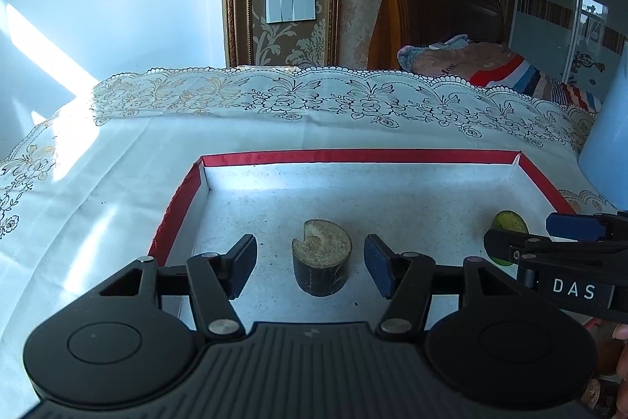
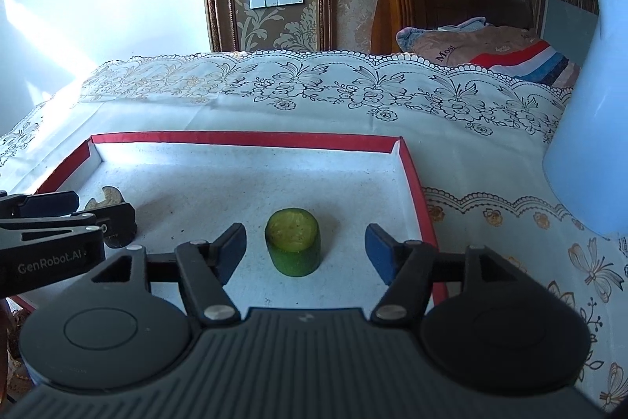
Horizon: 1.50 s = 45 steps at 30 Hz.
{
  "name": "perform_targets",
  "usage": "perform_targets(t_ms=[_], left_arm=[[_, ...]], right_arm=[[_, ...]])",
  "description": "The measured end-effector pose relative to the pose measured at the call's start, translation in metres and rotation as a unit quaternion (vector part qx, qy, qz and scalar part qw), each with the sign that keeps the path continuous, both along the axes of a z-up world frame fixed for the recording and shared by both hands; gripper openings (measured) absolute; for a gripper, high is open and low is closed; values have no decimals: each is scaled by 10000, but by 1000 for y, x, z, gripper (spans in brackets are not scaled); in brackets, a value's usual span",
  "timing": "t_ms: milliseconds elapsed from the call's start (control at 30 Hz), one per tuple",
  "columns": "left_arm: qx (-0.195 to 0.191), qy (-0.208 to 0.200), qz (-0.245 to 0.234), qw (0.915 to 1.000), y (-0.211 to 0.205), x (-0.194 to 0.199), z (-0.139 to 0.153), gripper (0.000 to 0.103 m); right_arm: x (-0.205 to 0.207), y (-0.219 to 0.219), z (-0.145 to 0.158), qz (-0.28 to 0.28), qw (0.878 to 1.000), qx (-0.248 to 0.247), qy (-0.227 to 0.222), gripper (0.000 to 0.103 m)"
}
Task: Organize fruits
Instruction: 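Open the left gripper on the tray floor while the right releases the cucumber beside it, then withdraw both open grippers from the tray back toward the fruits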
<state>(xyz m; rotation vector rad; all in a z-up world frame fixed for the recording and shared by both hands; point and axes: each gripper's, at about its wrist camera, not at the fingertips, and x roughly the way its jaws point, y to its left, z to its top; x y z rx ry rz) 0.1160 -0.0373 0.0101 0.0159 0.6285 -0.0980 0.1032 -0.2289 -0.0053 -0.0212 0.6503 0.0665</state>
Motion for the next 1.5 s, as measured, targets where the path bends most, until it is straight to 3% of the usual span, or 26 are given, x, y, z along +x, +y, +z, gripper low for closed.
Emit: perform_targets(t_ms=[167, 300, 800, 1033, 1067, 1233, 1500], left_arm=[[52, -133, -35, 9999, -1, -10, 3, 61], [52, -275, -34, 9996, 1, -22, 6, 66], [-199, -579, -213, 9979, 10, -79, 9, 67], [-19, -869, -300, 9958, 15, -116, 4, 70], [-40, -855, -307, 9959, 18, -120, 3, 74], [-337, -734, -482, 9956, 28, -133, 0, 75], [-216, -689, -648, 9953, 23, -143, -5, 75]], right_arm=[[-8, 3, 2, 75, 10000, -10, -66, 67], [-17, 6, 3, 105, 9998, -14, -151, 76], [-68, 7, 10, 242, 9986, 217, -424, 81], [-94, 10, 7, 224, 9975, 62, -673, 81], [-99, 9, 6, 231, 9973, 70, -698, 81], [-113, 6, 2, 173, 9968, 84, -780, 85], [-138, -13, -5, -21, 9958, 309, -857, 85]])
